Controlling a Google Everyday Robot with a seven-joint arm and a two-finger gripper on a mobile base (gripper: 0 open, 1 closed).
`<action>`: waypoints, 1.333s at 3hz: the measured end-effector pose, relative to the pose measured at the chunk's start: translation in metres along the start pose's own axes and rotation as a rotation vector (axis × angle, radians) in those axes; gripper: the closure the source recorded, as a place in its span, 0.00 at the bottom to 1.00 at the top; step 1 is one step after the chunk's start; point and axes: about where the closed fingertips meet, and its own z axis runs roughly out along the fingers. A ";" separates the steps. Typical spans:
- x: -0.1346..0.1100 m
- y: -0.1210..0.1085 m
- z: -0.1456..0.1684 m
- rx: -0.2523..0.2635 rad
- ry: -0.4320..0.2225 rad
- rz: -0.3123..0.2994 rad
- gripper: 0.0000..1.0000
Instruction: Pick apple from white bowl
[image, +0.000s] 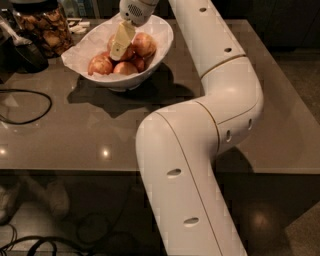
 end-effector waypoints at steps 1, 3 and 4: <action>0.007 -0.002 0.011 -0.010 0.015 0.013 0.20; 0.014 -0.003 0.027 -0.030 0.029 0.024 0.21; 0.013 -0.003 0.027 -0.030 0.029 0.024 0.39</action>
Offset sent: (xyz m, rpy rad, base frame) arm 0.0247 -0.0178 -0.0100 -0.0853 0.1108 0.0145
